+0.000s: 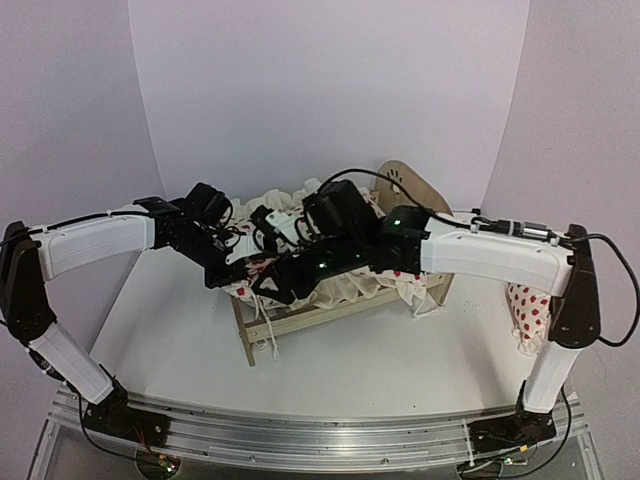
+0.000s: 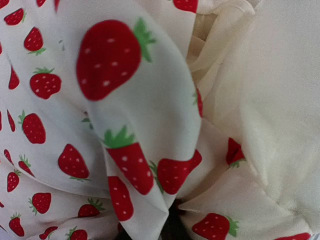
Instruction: Set up the pet bed
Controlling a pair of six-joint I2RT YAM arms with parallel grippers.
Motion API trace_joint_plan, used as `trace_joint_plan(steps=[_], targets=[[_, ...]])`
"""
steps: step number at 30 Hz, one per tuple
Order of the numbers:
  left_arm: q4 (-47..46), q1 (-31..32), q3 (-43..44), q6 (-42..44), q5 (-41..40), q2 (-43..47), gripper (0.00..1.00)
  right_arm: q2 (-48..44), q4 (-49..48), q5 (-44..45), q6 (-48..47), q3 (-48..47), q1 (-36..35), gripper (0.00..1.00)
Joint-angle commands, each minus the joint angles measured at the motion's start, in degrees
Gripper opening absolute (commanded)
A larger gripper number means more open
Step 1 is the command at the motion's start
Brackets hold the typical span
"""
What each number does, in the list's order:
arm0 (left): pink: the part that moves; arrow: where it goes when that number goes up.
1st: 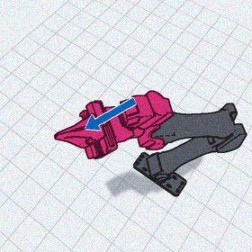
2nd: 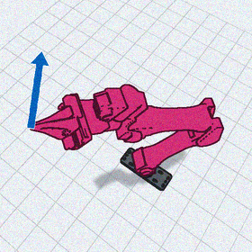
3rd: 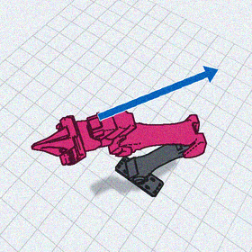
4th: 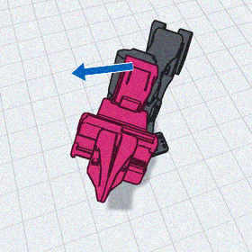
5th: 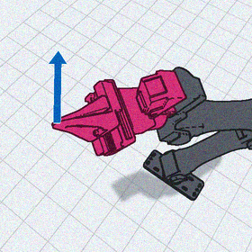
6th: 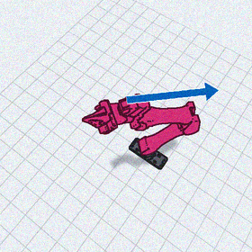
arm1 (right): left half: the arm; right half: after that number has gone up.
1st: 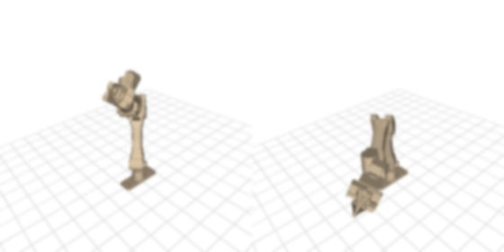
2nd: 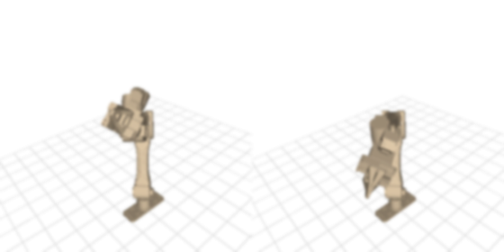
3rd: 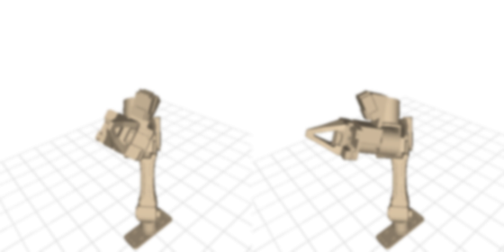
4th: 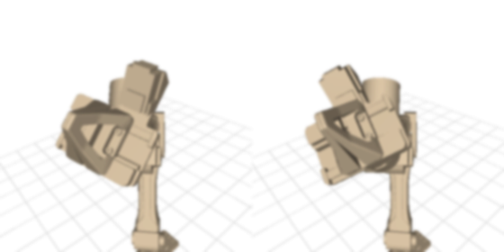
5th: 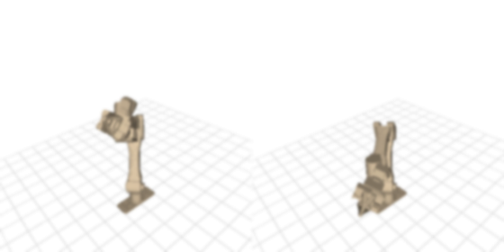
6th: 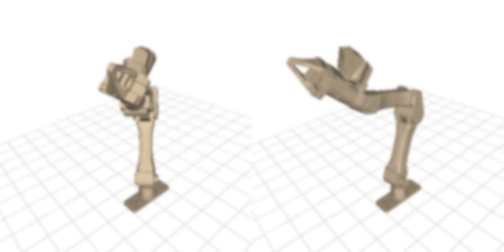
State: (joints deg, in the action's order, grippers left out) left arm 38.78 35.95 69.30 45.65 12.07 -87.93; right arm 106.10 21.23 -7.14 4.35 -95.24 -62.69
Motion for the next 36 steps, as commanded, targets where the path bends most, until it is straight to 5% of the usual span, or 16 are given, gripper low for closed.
trace_joint_plan(steps=[1,4,7,10,13,18,24,36], targets=[[3.5,0.7,2.6,0.4,2.5,2.0,0.22,-6.1,-0.4,1.9,5.5,4.8,1.4,0.67],[8.4,0.3,6.4,2.7,6.9,3.5,0.37,-8.4,-0.5,3.9,6.9,8.3,1.9,0.70],[14.4,0.0,8.8,6.4,12.5,6.0,0.64,-11.7,-0.4,8.6,8.9,12.1,3.0,0.71],[17.8,0.0,11.1,6.8,16.8,7.9,0.74,-16.7,0.7,17.0,13.7,16.9,5.6,0.71],[17.1,2.8,14.3,1.5,17.7,7.6,0.69,-22.0,5.3,25.9,20.3,21.1,8.6,0.68],[12.8,15.7,10.5,-8.8,4.1,3.4,0.54,-25.6,16.1,37.9,20.4,20.2,11.1,0.64],[3.6,18.3,6.4,-10.0,-3.1,-1.0,0.64,-19.7,20.1,33.7,14.8,19.0,19.2,0.68],[-0.1,24.4,22.2,-11.8,-3.6,-15.8,0.66,-13.4,20.3,32.7,11.7,14.6,27.1,0.57]])
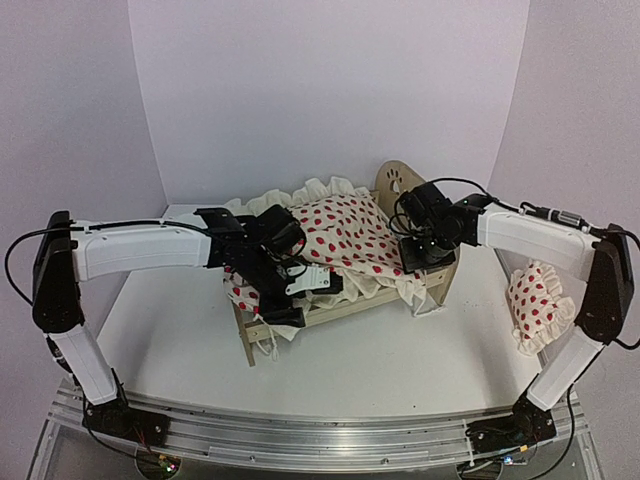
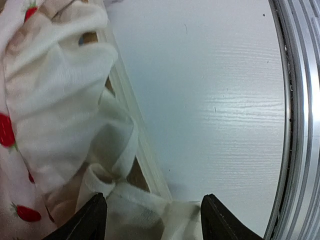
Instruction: Set up the pet bed
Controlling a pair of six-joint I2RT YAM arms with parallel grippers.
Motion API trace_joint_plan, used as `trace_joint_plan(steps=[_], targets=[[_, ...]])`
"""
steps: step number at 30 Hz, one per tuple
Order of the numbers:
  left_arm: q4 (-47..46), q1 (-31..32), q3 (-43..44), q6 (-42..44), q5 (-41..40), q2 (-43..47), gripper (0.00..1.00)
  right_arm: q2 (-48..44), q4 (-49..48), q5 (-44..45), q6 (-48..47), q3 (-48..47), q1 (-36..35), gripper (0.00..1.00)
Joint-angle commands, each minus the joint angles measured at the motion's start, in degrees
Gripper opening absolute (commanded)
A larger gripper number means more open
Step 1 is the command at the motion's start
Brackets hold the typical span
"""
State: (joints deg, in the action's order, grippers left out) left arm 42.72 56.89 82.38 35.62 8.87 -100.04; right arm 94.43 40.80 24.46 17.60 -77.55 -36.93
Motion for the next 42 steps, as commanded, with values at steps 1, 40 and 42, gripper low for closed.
trace_joint_plan(steps=[1,40,42], targets=[[-3.9,3.9,11.4,-2.5,-0.3,-5.8,0.66,-2.0,0.8,1.6,-2.5,-3.2,2.0,0.57],[7.6,2.6,37.6,-15.5,1.5,-19.3,0.00,-39.2,-23.3,-21.7,0.3,43.7,5.6,0.31],[10.3,2.6,41.3,-16.4,3.6,-18.7,0.00,-40.9,-33.0,-20.2,0.2,48.3,5.6,0.29]])
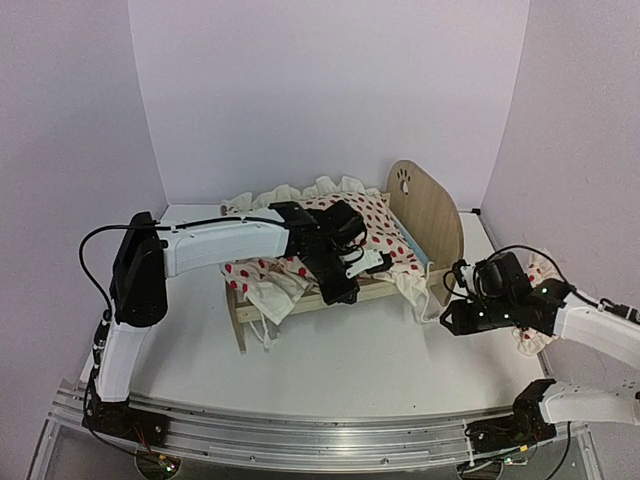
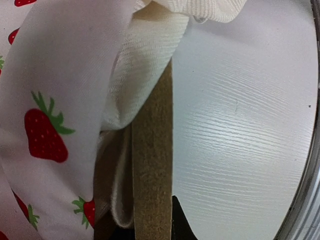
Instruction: Set up the pet bed
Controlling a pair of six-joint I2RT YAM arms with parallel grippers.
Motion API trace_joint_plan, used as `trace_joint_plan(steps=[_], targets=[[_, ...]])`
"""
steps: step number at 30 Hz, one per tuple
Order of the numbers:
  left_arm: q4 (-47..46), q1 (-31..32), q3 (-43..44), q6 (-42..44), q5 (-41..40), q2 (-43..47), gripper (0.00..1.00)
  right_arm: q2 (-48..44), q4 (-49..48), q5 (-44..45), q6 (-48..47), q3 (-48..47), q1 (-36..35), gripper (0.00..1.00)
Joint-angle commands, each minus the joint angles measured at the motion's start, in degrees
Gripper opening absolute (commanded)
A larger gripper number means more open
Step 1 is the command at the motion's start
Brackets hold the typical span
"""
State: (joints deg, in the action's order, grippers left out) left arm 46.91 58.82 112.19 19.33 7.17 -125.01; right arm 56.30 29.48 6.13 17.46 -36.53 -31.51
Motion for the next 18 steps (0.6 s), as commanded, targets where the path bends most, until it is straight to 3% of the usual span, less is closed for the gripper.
trace_joint_plan(steps=[1,9,18], targets=[[7.0,0.7,12.9,-0.4,6.5,6.8,0.00,-3.6,-26.9,-1.3,0.3,9.5,0.2,0.28],[10.1,0.8,21.3,-2.1,12.1,9.5,0.00,-6.1,-57.2,10.3,0.9,22.3,0.0,0.28],[9.3,2.1,27.3,-5.3,15.3,9.8,0.00,1.4,-73.8,16.8,4.6,25.3,-0.3,0.42]])
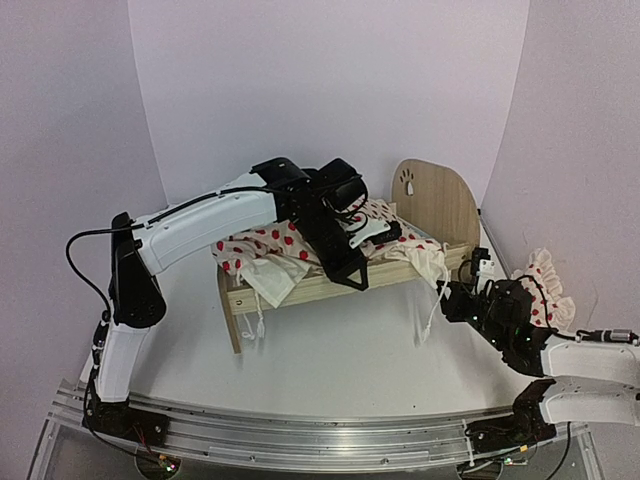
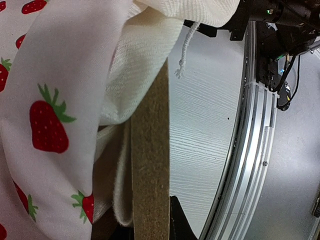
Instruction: Set up the pet bed
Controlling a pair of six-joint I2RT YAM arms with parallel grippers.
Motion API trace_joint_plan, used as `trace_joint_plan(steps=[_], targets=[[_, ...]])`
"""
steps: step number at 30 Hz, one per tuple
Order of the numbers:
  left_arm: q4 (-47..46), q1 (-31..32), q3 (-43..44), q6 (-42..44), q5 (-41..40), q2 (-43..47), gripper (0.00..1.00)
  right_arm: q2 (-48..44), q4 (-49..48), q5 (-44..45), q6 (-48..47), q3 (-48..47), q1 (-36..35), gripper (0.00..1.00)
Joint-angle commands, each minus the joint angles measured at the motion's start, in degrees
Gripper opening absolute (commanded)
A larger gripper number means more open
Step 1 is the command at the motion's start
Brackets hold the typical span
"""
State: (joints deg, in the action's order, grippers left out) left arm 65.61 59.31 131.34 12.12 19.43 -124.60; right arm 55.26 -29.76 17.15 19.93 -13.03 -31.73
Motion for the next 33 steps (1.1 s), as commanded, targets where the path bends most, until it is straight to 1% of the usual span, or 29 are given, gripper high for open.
trace_joint_plan(steps=[1,8,11,15,16,18,19,20,22,23,24,29,31,33], targets=[[-9.6,1.8,8.5,1.6,3.4,9.4,0.00,3.0,-15.6,6.8,2.3,1.7,-0.2,0.43],[-10.4,2.0,9.9,0.0,5.9,10.2,0.00,6.5,-21.3,15.3,2.4,1.4,-0.3,0.58],[-10.8,2.1,10.1,-1.0,7.5,10.3,0.00,9.1,-24.5,19.0,2.2,1.3,-0.4,0.59],[-12.3,2.1,10.1,-3.3,8.7,10.4,0.00,12.9,-30.9,23.1,2.1,1.1,-0.4,0.57],[-12.7,2.1,10.0,-3.9,8.6,10.5,0.00,13.4,-32.8,23.2,2.0,1.2,-0.4,0.57],[-13.7,2.1,9.9,-4.6,7.1,10.7,0.00,12.2,-33.0,19.3,2.1,0.7,-0.4,0.58],[-14.1,2.1,9.7,-4.7,5.8,10.8,0.00,10.7,-29.6,17.3,4.0,-0.1,-0.4,0.59],[-14.5,2.1,9.5,-4.6,4.4,10.9,0.00,8.8,-23.6,15.9,6.6,-1.3,-0.4,0.60],[-15.0,2.1,8.8,-3.8,1.3,11.3,0.00,4.8,-6.4,13.6,11.7,-4.8,-0.4,0.61],[-15.3,2.0,8.3,-3.5,-0.1,11.5,0.00,3.2,-1.3,12.5,13.1,-5.6,-0.4,0.60],[-15.5,2.0,8.1,-3.5,-1.5,11.8,0.00,2.2,1.2,11.4,14.3,-4.8,-0.4,0.60],[-17.6,2.0,9.6,-4.9,-2.8,12.2,0.00,-8.7,1.9,12.2,22.4,3.6,-0.4,0.59],[-18.1,2.0,10.8,-4.9,-2.7,12.0,0.00,-11.7,2.8,13.0,26.4,4.9,-0.3,0.58],[-18.2,2.0,11.0,-4.8,-2.4,12.2,0.00,-12.2,5.0,12.4,28.7,4.4,-0.3,0.58]])
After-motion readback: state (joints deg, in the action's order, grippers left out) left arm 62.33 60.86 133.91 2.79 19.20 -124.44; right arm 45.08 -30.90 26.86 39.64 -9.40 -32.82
